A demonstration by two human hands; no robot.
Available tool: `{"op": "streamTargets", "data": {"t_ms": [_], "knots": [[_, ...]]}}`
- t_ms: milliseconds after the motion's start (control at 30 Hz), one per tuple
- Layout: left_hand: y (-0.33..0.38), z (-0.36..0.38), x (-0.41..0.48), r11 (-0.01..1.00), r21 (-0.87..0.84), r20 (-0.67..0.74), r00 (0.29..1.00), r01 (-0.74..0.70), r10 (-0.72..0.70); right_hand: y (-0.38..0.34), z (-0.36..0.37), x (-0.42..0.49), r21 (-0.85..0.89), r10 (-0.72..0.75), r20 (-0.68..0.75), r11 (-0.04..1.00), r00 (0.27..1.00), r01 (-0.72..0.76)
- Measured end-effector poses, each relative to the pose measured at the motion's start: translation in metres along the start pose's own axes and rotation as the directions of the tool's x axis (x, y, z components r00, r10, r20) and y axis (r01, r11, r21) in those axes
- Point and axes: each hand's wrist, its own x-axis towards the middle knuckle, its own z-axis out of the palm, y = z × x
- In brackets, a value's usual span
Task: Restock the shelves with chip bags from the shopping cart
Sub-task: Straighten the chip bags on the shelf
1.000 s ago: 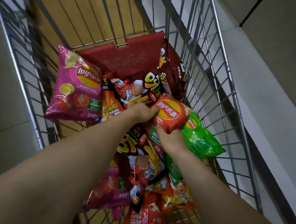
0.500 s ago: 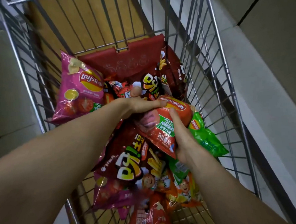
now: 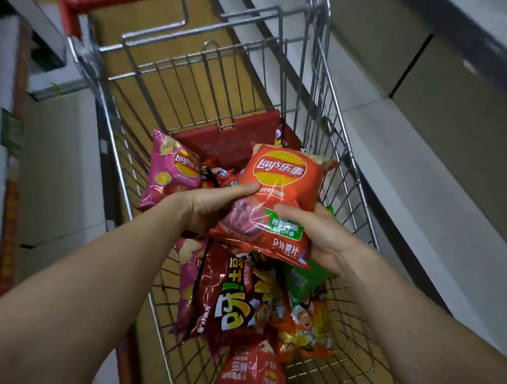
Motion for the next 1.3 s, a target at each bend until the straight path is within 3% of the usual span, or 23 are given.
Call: {"op": "streamTargets", "data": {"t_ms": [267, 633, 1033, 1300], "knots": [[0.036, 0.031, -0.065, 0.932, -0.152, 0.108, 0.932, -0.329, 0.347, -0.07, -0.006, -0.076, 0.03, -0.194, -0.017, 0.98, 0.981, 0.195], [0.108, 0.12, -0.169, 0.809, -0.09, 0.208, 0.783, -0.582, 0.586, -0.138, -0.053, -0.212, -0.019, -0.497, -0.067, 0.867, 0.865, 0.497], [0.183, 0.223, -0.299, 0.6, 0.084, 0.333, 0.59, -0.795, 0.735, -0.192, -0.097, -0.377, -0.064, -0.753, -0.201, 0.648, 0.626, 0.759], [0.211, 0.305, -0.355, 0.449, 0.046, 0.415, 0.426, -0.892, 0.804, -0.193, -0.128, -0.468, -0.137, -0.849, -0.352, 0.463, 0.394, 0.875]]}}
